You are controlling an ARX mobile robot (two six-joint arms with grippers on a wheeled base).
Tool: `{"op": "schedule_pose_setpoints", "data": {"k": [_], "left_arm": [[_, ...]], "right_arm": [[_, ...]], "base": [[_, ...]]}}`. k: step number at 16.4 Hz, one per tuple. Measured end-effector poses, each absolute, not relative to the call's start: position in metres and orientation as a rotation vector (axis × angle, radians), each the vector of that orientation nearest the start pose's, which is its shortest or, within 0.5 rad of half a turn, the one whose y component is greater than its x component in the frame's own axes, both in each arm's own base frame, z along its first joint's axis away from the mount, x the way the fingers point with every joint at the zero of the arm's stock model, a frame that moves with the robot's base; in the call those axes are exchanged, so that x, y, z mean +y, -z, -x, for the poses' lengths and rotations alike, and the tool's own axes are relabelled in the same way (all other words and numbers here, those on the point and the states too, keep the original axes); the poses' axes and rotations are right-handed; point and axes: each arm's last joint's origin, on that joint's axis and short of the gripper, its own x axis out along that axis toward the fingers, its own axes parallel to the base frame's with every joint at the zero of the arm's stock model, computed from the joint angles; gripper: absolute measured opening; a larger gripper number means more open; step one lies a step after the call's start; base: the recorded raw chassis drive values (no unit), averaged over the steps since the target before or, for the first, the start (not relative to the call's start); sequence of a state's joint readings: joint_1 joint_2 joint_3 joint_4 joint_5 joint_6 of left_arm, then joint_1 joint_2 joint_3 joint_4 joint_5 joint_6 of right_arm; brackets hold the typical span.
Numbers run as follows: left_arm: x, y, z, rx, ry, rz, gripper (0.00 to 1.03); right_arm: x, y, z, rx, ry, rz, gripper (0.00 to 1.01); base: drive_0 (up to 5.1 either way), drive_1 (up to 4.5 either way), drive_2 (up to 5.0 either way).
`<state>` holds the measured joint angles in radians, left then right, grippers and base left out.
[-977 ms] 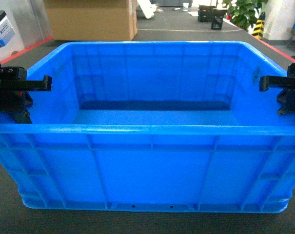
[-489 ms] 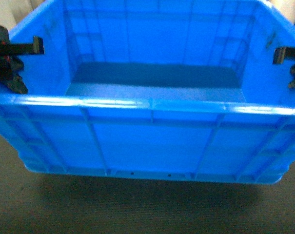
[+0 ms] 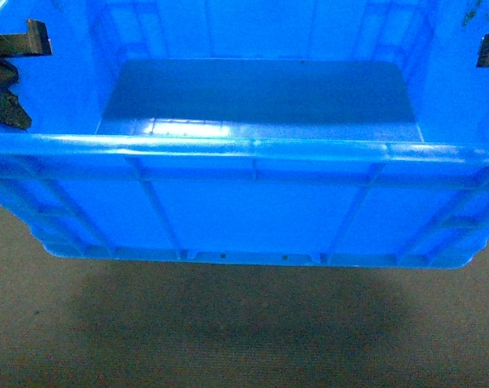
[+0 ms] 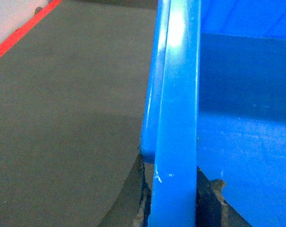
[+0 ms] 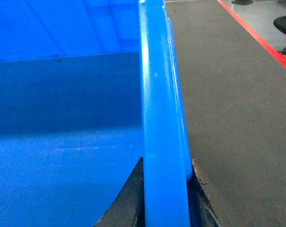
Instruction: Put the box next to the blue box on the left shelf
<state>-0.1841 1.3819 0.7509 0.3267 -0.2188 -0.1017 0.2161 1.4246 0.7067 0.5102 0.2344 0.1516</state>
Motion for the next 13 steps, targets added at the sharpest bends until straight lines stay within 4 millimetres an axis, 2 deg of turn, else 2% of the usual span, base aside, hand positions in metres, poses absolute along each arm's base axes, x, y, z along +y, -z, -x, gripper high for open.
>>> {"op": "schedule_pose_setpoints", "data": {"k": [2, 13], "left_arm": [[-0.0476, -0.2378, -0.2895, 0.295, -0.004, 0.057, 0.09], [-0.0485, -0.2389, -0.2877, 0.271, 0.000, 0.057, 0.09]], "right_arm": [[0.0564, -0.2297, -0.2942, 0.191, 0.048, -0.086, 0.18], [0.0540, -0.2309, -0.2913, 0.175, 0.071, -0.078, 0.17]], "base": [[0.0, 0.00, 0.0], [0.0, 0.00, 0.0]]}}
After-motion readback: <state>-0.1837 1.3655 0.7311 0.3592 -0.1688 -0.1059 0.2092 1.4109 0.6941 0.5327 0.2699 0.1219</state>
